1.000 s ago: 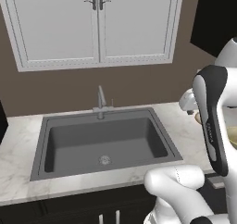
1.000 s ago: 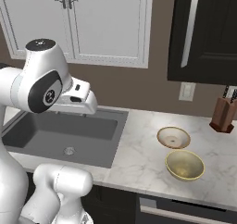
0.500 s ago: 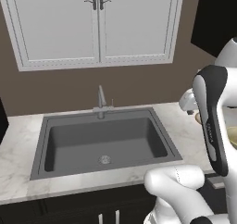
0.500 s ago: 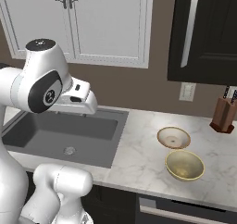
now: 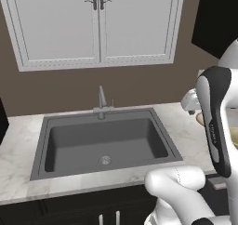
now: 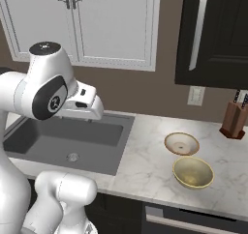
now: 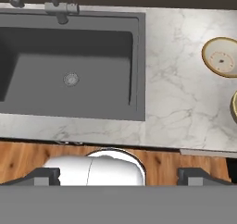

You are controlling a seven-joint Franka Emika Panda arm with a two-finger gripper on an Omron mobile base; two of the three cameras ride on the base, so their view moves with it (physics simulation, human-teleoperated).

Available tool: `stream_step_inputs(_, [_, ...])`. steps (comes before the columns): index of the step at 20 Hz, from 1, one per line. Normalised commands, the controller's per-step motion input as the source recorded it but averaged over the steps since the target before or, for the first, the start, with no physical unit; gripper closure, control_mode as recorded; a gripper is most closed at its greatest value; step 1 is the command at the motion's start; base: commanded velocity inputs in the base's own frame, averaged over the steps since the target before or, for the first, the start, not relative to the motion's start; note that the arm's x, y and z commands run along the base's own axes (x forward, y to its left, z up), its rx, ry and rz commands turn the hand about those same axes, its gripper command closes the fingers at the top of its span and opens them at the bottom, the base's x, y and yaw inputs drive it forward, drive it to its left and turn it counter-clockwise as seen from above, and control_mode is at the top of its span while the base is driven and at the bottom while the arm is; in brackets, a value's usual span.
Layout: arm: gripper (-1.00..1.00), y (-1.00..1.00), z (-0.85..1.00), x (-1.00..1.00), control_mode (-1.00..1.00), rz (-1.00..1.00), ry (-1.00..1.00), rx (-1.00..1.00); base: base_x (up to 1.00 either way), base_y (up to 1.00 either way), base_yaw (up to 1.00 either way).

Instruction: Rinse each bowl for a few seconds and place them down in the sink or on the counter.

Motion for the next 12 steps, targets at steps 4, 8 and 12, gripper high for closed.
stream_step_inputs(4, [-1.00, 0.07, -0.06, 0.00, -1.00, 0.03, -0.10, 0.04, 0.00, 0.00, 0.00])
stream_step_inputs(8, [-1.00, 0.19, -0.10, 0.00, -1.00, 0.02, -0.13, 0.01, 0.00, 0.00, 0.00])
stream_step_inputs(12, [-1.00, 0.24, -0.09, 0.00, -1.00, 0.00, -0.13, -0.04, 0.00, 0.00, 0.00])
